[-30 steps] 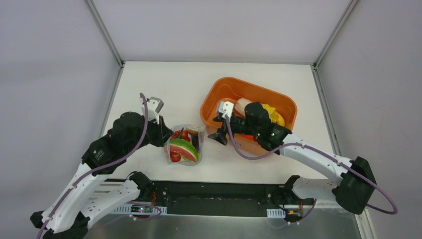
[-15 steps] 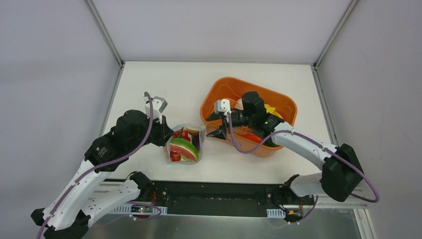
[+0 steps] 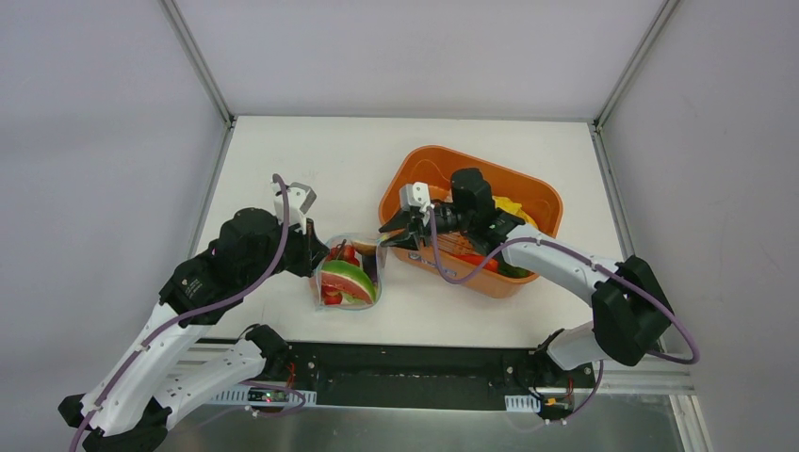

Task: Place the food in the zip-top bag and seal the zipper
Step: Zip the zipper food storage bag at the center of the board.

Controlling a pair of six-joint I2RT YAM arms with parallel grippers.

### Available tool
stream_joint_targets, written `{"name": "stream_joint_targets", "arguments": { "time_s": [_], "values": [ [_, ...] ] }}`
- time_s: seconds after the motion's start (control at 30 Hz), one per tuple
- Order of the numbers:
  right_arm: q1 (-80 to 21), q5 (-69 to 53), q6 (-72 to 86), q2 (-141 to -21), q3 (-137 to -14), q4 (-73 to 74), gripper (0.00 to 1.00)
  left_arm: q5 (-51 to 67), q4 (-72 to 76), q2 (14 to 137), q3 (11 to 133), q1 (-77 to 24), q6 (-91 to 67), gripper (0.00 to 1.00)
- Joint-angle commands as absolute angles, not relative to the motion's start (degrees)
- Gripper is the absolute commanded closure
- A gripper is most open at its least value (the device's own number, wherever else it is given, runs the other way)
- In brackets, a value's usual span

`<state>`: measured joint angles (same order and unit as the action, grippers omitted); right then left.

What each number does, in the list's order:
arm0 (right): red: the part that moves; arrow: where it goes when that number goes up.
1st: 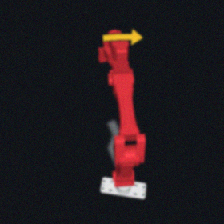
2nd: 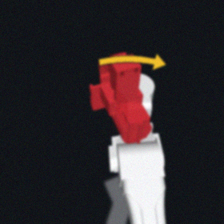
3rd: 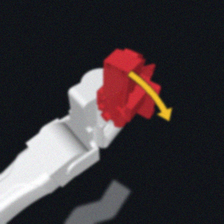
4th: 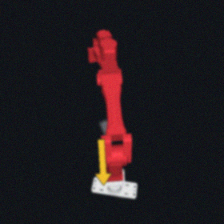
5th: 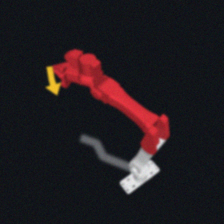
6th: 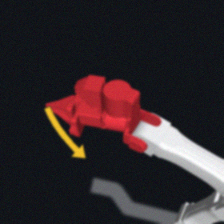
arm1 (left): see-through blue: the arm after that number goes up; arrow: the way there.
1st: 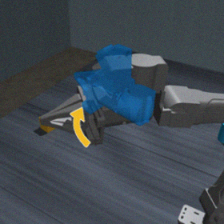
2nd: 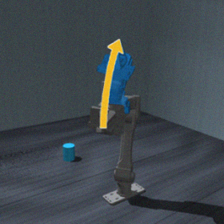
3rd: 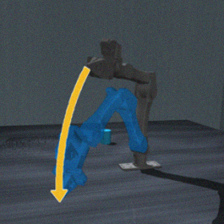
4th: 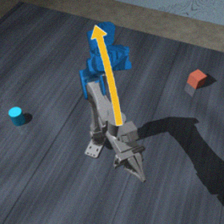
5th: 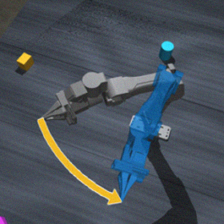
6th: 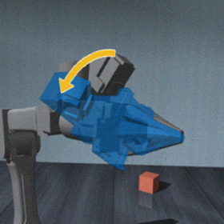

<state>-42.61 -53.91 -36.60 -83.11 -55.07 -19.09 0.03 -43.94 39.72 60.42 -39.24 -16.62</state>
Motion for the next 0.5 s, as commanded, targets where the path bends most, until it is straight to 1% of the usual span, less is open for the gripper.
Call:
{"name": "stream_joint_targets", "arguments": {
  "time_s": [0.0, 0.17, 0.27, 0.3, 0.47],
  "values": [
    [-42.5, -58.3, -34.2, -84.1, -56.0, -27.0, 0.67, 0.9, -43.6, 39.7, 61.0, -38.6, -15.5, 1.00],
    [-42.5, -58.4, -34.3, -83.9, -55.0, -27.1, 0.82, 0.4, -43.8, 38.9, 60.8, -38.7, -15.6, 1.00],
    [-42.5, -59.0, -33.7, -83.7, -55.2, -26.6, 0.97, 0.4, -44.2, 38.8, 61.1, -38.7, -15.5, 1.00],
    [-42.6, -58.6, -33.2, -83.5, -55.2, -26.6, 1.00, 0.3, -44.2, 38.7, 61.1, -38.7, -15.6, 1.00],
    [-42.8, -58.4, -27.5, -80.6, -54.9, -25.4, 1.00, -2.4, -44.6, 37.6, 61.0, -38.6, -16.2, 1.00]
  ]
}}
